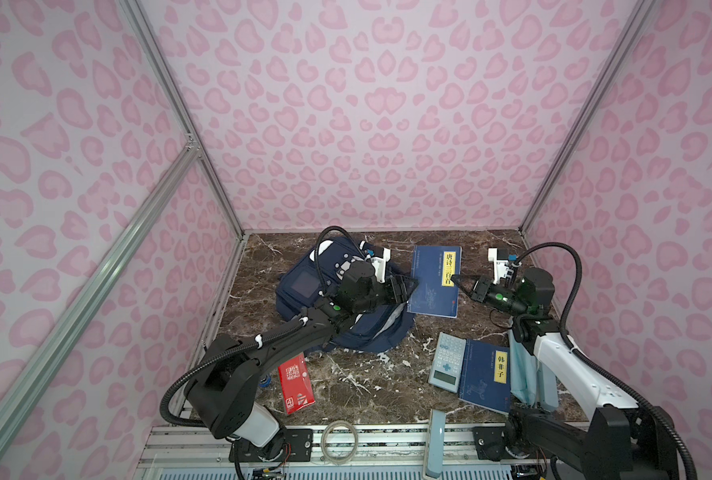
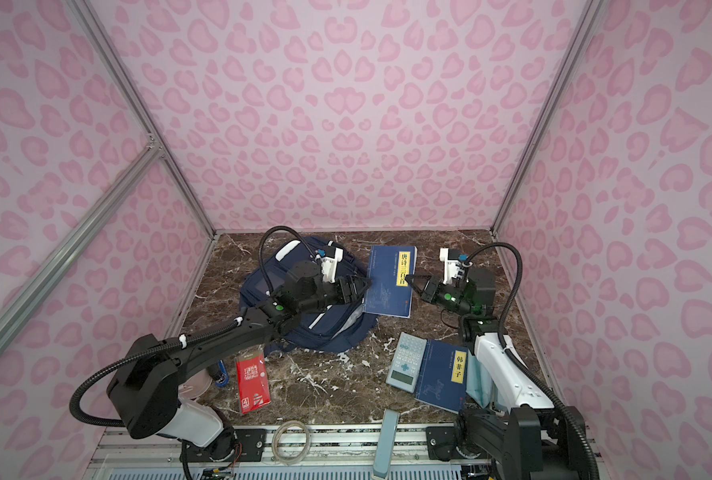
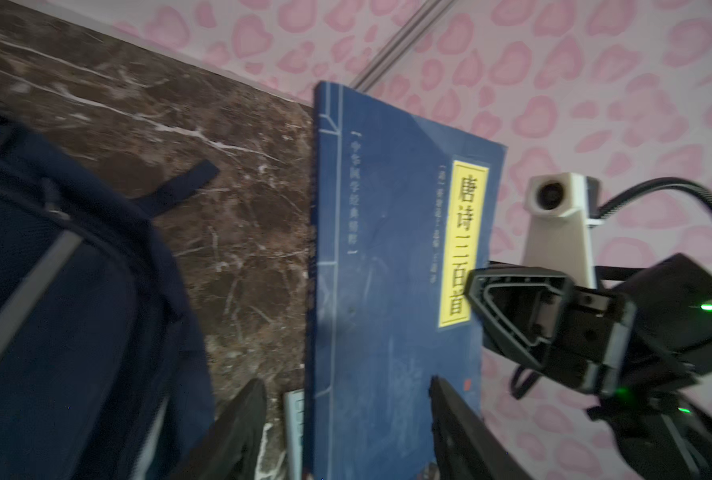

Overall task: Pack the student bag
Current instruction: 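Carry the book over the backpack with right gripper while left grips the opening, then lower the book into the backpack opening with the right gripper and release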

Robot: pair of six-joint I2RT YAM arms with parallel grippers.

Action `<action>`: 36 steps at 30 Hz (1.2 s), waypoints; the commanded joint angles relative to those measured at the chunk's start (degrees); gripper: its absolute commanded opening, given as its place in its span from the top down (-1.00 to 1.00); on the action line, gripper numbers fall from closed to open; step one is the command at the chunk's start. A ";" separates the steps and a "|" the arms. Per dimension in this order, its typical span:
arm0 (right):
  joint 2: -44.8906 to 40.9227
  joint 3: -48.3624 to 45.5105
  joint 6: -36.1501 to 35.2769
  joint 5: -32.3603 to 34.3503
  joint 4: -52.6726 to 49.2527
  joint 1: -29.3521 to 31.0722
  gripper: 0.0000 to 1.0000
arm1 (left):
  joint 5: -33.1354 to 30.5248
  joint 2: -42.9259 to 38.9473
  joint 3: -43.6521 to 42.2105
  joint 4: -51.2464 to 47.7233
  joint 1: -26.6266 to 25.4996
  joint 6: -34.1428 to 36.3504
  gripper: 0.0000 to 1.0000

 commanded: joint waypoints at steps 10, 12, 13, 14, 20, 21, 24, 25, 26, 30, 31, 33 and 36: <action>-1.80 -2.49 -8.21 3.73 -11.44 -0.23 1.00 | -24.36 12.29 3.73 -24.51 -1.76 21.93 -0.14; -2.10 -3.22 -8.28 3.91 -11.20 -0.23 1.00 | -23.61 14.41 4.42 -23.69 -2.55 22.82 -0.22; -1.99 -3.46 -8.32 4.17 -11.35 -0.24 1.00 | -23.64 15.57 4.87 -23.45 -2.69 22.94 -0.28; -1.87 -3.73 -8.08 4.29 -11.20 -0.23 1.00 | -24.51 17.16 5.72 -23.93 -3.10 22.77 -0.36; -1.01 -6.15 -0.74 8.85 -7.84 3.71 1.00 | -26.69 19.56 10.63 -27.46 -2.99 22.33 0.93; -1.26 -6.79 1.52 10.65 -7.63 4.86 1.00 | -25.82 17.98 11.11 -27.68 -2.75 22.45 0.93; -2.32 -9.40 7.96 15.94 -4.87 8.50 1.00 | -20.76 11.57 12.71 -28.60 0.01 21.79 0.93; -2.43 -9.64 9.14 17.11 -4.52 9.41 1.00 | -18.38 9.63 13.02 -28.68 1.25 21.29 0.93; -2.44 -9.78 10.37 18.18 -4.02 10.31 1.00 | -16.03 7.57 13.20 -28.64 2.49 20.72 0.93; 0.01 -8.94 12.53 21.04 0.12 15.36 1.00 | -10.09 2.01 14.01 -28.92 5.45 20.33 0.93; 1.45 -8.37 12.82 21.04 2.07 16.77 1.00 | -9.12 1.47 14.22 -28.94 5.78 20.38 0.93; 5.71 -6.80 14.55 20.80 7.18 19.44 1.00 | -8.02 1.10 15.09 -29.82 6.09 20.38 0.94; 13.69 -2.88 15.97 20.43 13.71 22.51 1.00 | -6.62 0.79 15.42 -29.84 6.98 20.13 0.94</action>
